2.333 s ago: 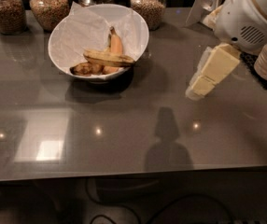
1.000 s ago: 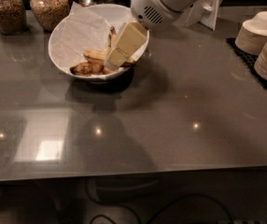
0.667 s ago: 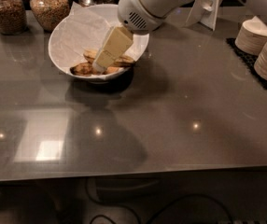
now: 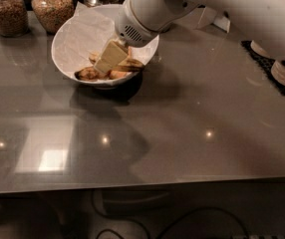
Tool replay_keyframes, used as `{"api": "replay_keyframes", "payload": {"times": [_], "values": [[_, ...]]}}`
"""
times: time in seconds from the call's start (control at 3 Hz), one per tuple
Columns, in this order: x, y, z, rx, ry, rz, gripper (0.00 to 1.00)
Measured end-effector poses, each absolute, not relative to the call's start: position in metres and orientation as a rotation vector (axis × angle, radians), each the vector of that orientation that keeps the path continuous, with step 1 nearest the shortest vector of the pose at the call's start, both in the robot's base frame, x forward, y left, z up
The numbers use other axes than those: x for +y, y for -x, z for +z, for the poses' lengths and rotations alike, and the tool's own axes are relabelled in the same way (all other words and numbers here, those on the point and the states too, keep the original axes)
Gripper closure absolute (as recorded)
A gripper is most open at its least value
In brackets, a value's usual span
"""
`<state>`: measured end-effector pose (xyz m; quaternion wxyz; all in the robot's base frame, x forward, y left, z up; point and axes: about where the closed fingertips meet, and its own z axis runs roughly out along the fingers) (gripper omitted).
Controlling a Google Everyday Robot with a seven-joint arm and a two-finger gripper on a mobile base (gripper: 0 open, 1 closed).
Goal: Pick banana from white bowl
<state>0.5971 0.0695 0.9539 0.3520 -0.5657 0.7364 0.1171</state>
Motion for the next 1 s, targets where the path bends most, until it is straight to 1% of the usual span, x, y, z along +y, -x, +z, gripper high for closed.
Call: {"api": "replay_keyframes", "payload": {"times": [0.67, 1.0], "values": [[0.073, -0.612, 0.924, 1.973, 1.446, 0.305, 0.41], [0.073, -0.624, 0.913, 1.999, 1.44, 0.281, 0.35]]}}
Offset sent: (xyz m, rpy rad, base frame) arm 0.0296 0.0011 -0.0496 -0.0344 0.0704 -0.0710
